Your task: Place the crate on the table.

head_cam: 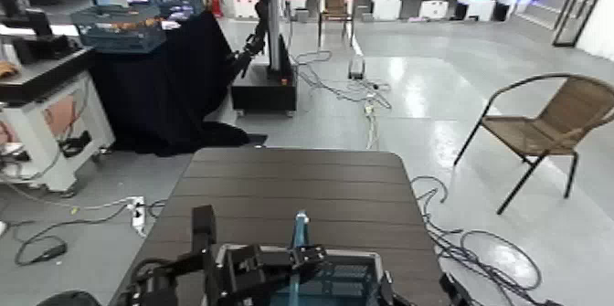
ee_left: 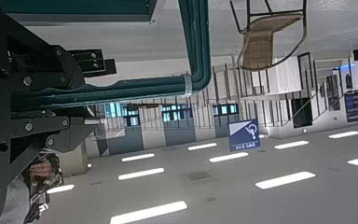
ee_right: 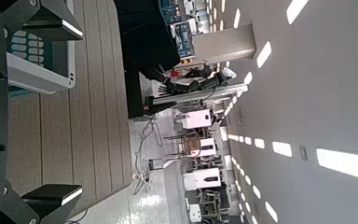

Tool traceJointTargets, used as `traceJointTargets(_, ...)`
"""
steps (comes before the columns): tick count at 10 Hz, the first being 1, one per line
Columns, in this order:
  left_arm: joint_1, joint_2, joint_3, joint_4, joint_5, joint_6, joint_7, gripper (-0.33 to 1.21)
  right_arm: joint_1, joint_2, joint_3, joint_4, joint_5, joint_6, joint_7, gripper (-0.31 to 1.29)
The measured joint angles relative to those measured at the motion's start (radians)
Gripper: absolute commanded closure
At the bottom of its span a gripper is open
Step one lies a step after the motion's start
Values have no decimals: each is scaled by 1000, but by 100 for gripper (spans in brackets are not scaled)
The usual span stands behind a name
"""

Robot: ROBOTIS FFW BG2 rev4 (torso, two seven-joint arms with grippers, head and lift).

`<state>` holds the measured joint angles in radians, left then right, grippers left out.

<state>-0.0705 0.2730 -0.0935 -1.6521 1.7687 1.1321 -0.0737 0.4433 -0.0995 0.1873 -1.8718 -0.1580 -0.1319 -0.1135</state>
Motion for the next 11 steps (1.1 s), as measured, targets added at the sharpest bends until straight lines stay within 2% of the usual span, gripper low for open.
traceJointTargets(6, -3, -4, -2, 8, 0, -7, 0, 120, -1, 1, 1, 0, 0, 0, 0, 15)
traceJointTargets(9, -44, -12, -18, 54, -3, -24, -6, 120, -2, 1, 1, 0, 0, 1, 0, 15)
traceJointTargets(11, -106, -23, -39, 116, -64, -22, -96, 120, -2, 1, 2, 0, 0, 0, 0, 15)
